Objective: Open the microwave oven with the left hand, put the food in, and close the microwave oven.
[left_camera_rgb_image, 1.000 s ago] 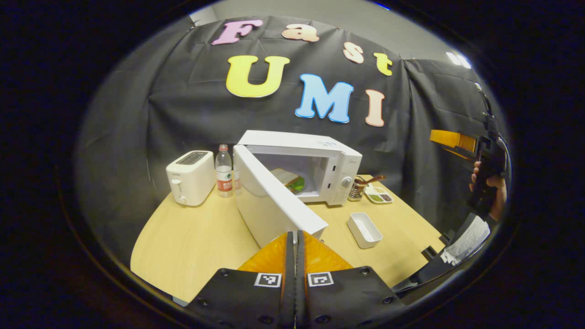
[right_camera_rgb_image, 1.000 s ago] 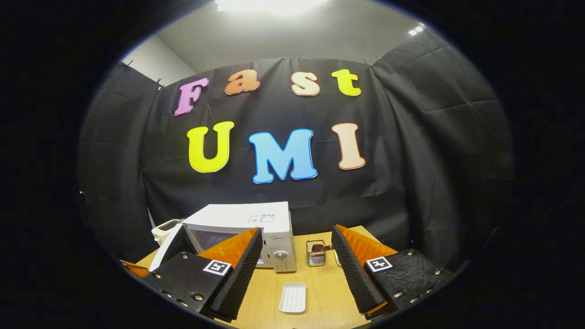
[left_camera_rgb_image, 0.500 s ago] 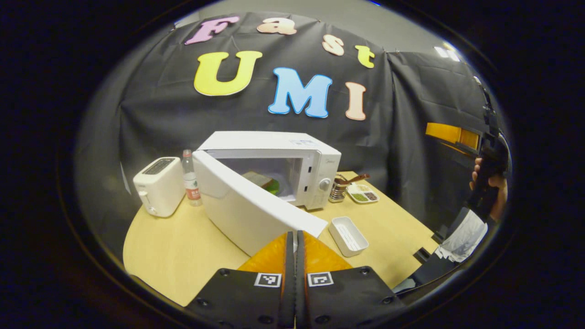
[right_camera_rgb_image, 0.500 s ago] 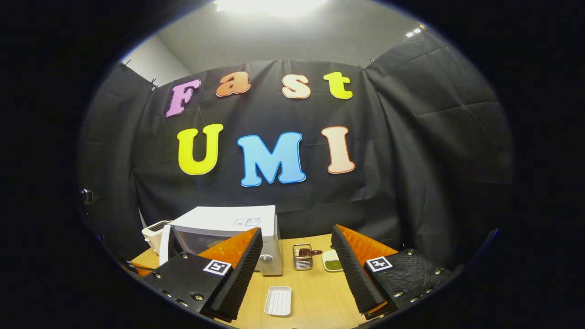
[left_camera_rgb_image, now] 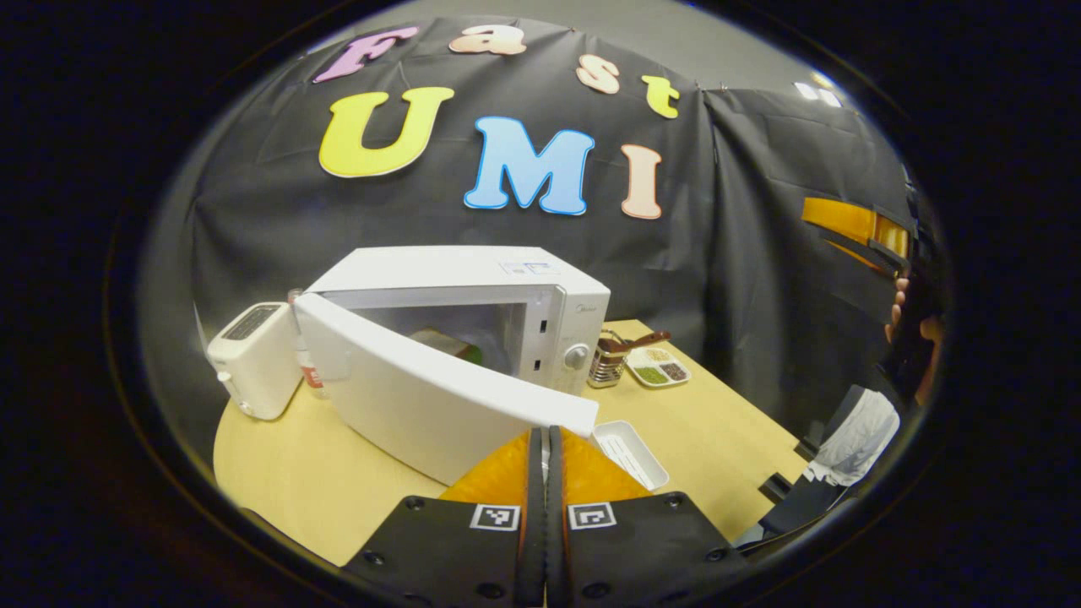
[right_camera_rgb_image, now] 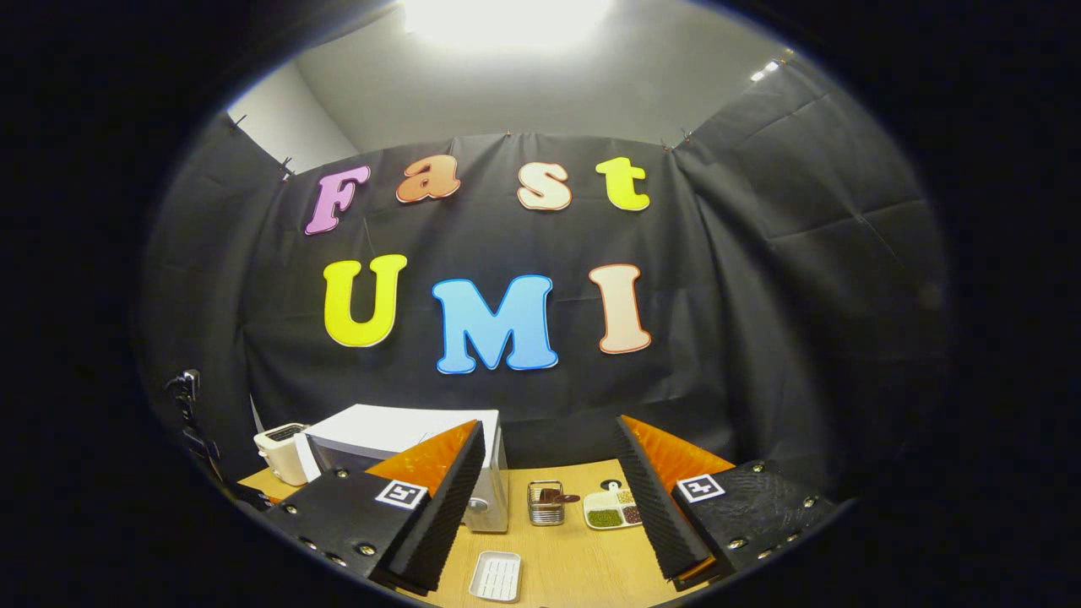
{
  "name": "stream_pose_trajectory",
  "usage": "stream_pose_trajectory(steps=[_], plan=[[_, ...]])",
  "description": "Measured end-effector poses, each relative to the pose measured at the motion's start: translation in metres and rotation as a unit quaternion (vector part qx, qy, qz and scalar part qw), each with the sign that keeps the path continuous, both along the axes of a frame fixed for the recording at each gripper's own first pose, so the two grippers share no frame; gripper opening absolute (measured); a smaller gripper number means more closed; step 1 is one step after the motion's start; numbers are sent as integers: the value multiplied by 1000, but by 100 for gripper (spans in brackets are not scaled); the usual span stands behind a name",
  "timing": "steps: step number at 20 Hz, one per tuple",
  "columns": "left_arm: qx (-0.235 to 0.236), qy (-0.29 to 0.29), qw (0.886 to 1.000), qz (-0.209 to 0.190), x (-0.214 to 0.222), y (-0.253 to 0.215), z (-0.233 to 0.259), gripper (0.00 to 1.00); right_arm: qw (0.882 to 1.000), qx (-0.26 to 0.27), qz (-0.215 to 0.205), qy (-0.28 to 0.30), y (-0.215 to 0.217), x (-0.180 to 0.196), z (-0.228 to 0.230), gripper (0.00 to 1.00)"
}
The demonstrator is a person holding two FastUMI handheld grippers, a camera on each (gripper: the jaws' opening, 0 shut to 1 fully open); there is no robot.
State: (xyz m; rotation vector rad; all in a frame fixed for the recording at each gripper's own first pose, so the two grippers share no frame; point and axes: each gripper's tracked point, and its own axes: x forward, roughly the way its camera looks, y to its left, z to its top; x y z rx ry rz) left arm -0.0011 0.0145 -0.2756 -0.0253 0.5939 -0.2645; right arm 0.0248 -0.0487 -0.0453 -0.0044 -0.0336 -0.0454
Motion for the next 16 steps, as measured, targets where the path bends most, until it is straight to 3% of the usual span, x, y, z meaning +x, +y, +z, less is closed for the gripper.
stream_pose_trajectory(steps=[7, 16], plan=[[11, -1, 1000, -10, 49, -22, -13, 7, 1000, -9, -6, -4, -17, 9, 2, 92], [-12, 1, 1000, 4, 110, -45, -26, 7, 1000, -13, -26, 11, -45, 22, -6, 92]])
